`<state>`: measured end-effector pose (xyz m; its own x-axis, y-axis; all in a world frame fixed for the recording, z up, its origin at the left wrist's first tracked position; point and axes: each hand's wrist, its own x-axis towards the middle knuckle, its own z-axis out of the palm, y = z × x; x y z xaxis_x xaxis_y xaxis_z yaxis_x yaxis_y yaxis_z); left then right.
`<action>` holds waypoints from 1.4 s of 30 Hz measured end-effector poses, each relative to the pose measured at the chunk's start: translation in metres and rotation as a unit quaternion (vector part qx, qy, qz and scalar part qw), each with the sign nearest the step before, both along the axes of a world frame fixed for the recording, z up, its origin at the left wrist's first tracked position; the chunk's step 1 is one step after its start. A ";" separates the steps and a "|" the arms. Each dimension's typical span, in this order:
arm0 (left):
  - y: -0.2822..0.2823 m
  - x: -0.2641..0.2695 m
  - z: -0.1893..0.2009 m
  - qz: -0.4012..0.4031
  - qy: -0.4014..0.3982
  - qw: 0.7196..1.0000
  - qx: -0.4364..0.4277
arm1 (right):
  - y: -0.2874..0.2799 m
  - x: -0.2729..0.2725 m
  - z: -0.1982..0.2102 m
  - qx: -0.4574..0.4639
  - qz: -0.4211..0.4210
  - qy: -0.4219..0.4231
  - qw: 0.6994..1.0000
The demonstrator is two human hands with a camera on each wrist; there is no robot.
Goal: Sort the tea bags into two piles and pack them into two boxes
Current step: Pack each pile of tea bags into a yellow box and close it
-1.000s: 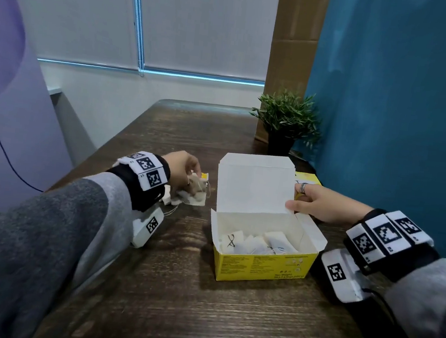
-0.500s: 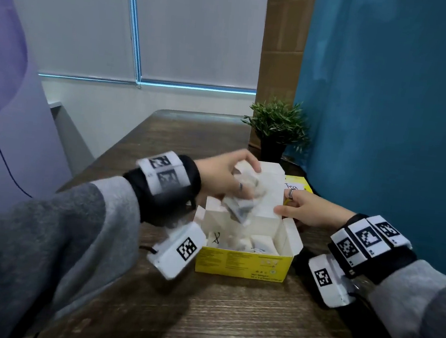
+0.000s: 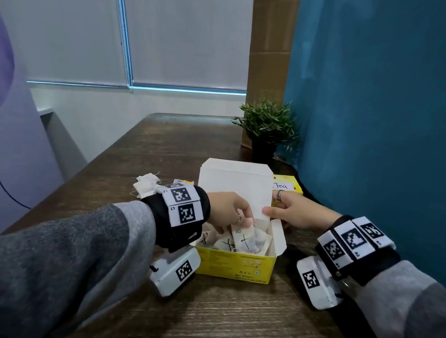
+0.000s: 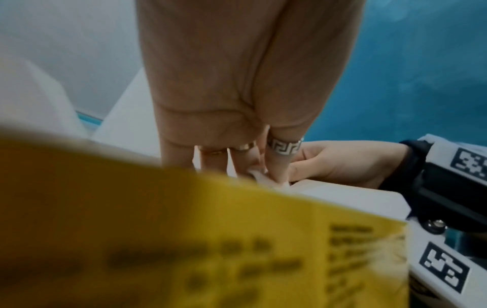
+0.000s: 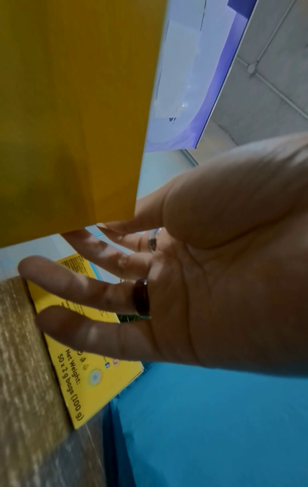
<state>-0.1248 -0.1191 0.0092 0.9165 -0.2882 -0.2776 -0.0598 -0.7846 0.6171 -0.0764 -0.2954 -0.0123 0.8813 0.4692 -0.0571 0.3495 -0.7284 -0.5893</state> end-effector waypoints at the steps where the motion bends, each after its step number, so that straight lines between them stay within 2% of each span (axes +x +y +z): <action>1: 0.000 0.000 0.002 -0.009 -0.010 1.000 0.019 | 0.000 0.000 0.000 -0.002 0.001 -0.001 1.000; 4: 0.009 -0.001 0.010 -0.024 -0.035 0.998 0.051 | -0.001 -0.002 0.001 0.002 -0.002 -0.003 1.000; 7: 0.035 -0.003 0.024 -0.004 -0.057 0.998 0.008 | -0.003 -0.001 0.001 0.015 0.005 0.010 1.000; 10: 0.078 -0.006 0.036 0.073 -0.098 0.991 -0.059 | -0.005 0.003 0.004 0.010 0.011 0.023 1.000; 14: 0.144 0.002 0.025 0.216 -0.130 0.960 -0.119 | -0.005 0.009 0.008 -0.017 0.026 0.026 0.999; 16: 0.170 0.010 0.012 0.276 -0.115 0.947 -0.119 | -0.003 0.011 0.009 -0.018 0.033 0.025 0.999; 19: 0.197 0.030 -0.009 0.316 -0.085 0.941 -0.090 | 0.000 0.017 0.011 -0.025 0.036 0.033 0.998; 22: 0.205 0.052 -0.020 0.311 -0.075 0.946 -0.058 | 0.004 0.028 0.013 -0.047 0.056 0.040 0.997; 24: 0.201 0.063 -0.024 0.279 -0.070 0.957 -0.027 | 0.007 0.034 0.014 -0.061 0.068 0.039 0.995; 26: 0.193 0.072 -0.028 0.221 -0.058 0.972 0.057 | 0.007 0.039 0.013 -0.062 0.066 0.038 0.995; 29: 0.186 0.082 -0.034 0.172 -0.043 0.971 0.161 | 0.007 0.044 0.010 -0.051 0.070 0.040 0.995; 33: 0.187 0.089 -0.030 0.162 -0.019 0.970 0.183 | 0.003 0.042 0.009 -0.030 0.084 0.056 0.994; 35: 0.192 0.091 -0.026 0.165 -0.006 0.974 0.156 | 0.002 0.042 0.007 -0.018 0.096 0.068 0.993; 38: 0.193 0.089 -0.013 0.207 0.032 0.978 -0.018 | -0.001 0.045 0.000 -0.003 0.105 0.075 0.992; 39: 0.191 0.091 -0.010 0.209 0.043 0.976 -0.052 | -0.001 0.045 -0.001 0.001 0.103 0.076 0.992; 42: 0.171 0.095 -0.007 0.216 0.037 0.974 -0.064 | -0.001 0.044 -0.001 0.016 0.099 0.086 0.991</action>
